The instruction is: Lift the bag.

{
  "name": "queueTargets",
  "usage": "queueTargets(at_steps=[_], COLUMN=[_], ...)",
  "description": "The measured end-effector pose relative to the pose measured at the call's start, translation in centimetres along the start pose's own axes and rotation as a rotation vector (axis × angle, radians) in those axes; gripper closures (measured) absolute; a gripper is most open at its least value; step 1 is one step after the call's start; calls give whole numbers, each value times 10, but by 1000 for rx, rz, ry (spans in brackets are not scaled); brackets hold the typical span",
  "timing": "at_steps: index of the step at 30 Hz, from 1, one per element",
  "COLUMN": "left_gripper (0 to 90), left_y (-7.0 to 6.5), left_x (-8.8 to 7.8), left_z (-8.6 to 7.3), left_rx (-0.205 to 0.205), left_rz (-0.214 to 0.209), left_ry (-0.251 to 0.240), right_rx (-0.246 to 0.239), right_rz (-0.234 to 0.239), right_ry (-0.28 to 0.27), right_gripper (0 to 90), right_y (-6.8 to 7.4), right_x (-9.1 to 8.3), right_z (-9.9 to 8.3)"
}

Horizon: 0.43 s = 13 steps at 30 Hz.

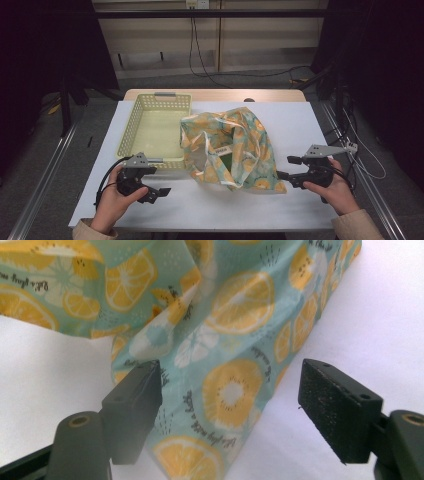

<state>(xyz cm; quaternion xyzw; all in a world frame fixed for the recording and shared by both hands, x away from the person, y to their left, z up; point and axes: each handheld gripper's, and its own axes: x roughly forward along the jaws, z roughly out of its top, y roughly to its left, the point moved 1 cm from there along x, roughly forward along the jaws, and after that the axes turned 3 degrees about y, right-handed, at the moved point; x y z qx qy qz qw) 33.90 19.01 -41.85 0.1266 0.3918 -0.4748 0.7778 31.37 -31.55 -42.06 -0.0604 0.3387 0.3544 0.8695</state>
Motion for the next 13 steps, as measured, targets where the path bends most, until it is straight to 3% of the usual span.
queueTargets(at_steps=[7,13], left_gripper=[88,87], left_y=[8,14], left_x=[1,6], left_z=[-24,-31], left_rx=[-38,-62], left_rz=[-9,6], left_ry=[-33,-44], right_rx=[5,7], right_rz=[3,-1], right_ry=[-9,-1], right_gripper=[252,239], right_y=[3,5], right_x=[5,7], right_z=[-16,-22])
